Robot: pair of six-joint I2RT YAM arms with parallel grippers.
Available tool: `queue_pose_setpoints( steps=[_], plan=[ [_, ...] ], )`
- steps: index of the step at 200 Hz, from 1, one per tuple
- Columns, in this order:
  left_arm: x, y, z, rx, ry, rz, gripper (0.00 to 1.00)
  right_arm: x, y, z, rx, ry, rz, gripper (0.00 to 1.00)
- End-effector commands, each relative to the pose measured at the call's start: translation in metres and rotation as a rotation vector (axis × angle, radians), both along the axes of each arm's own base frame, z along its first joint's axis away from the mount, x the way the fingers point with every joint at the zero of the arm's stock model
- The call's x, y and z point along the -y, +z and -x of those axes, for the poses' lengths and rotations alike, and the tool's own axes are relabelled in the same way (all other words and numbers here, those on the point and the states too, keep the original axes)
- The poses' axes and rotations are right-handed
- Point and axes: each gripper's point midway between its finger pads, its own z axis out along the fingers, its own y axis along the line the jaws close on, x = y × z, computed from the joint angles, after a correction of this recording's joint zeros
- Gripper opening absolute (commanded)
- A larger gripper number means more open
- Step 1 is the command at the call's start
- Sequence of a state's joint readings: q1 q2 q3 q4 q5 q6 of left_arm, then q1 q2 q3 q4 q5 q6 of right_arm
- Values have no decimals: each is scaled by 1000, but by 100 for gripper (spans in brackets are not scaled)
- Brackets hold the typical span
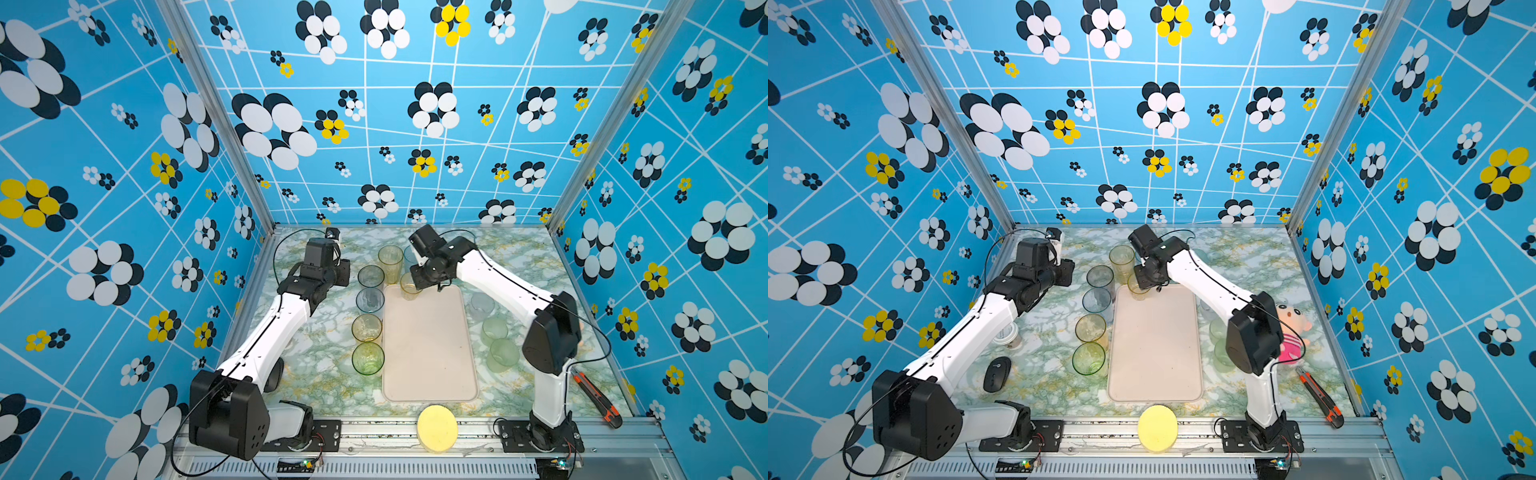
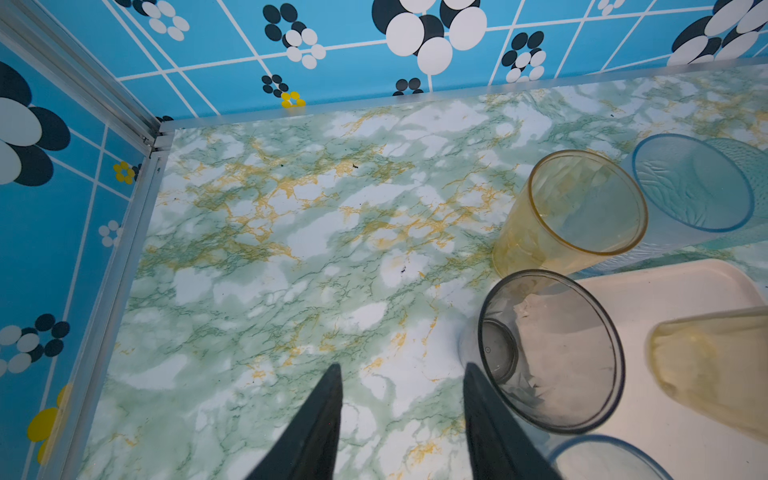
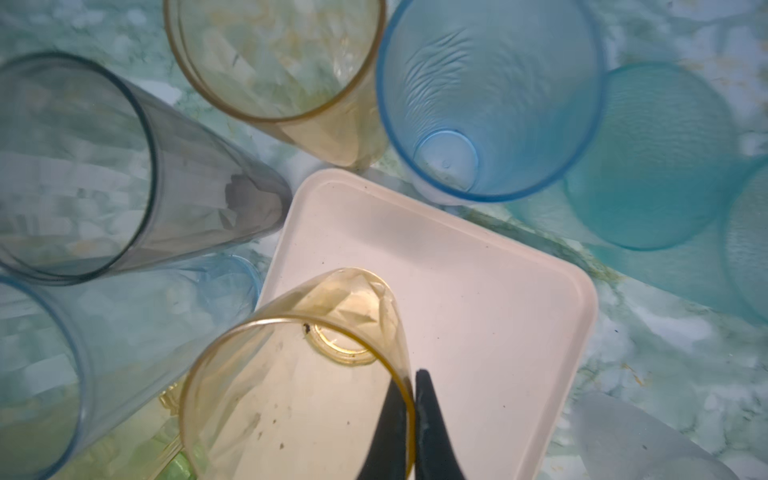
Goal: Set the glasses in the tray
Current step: 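Carry the amber cup over the tray and lower it with the right gripper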
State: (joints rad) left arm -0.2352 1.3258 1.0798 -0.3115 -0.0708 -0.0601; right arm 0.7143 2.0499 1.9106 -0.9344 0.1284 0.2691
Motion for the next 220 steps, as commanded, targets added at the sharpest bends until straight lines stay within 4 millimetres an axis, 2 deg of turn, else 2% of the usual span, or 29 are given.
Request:
queue_pose_setpoints(
  steps=[1, 13, 17, 27, 76, 220],
  plan=[
    [2, -3, 1, -15, -13, 7, 49, -6, -5, -1, -27, 19, 58, 0],
    [2, -2, 1, -16, -15, 5, 49, -13, -7, -4, -29, 24, 59, 0],
    [2, -3, 1, -17, -14, 3, 49, -15, -20, -6, -50, 24, 76, 0],
    [2, -3, 1, -19, -16, 0, 49, -18, -26, -8, -60, 27, 83, 0],
    [1, -7, -1, -31, -16, -3, 49, -22, -44, -17, -71, 22, 116, 0],
    [0, -6, 1, -36, -21, -6, 49, -25, -62, -40, -46, -49, 73, 1]
  ],
)
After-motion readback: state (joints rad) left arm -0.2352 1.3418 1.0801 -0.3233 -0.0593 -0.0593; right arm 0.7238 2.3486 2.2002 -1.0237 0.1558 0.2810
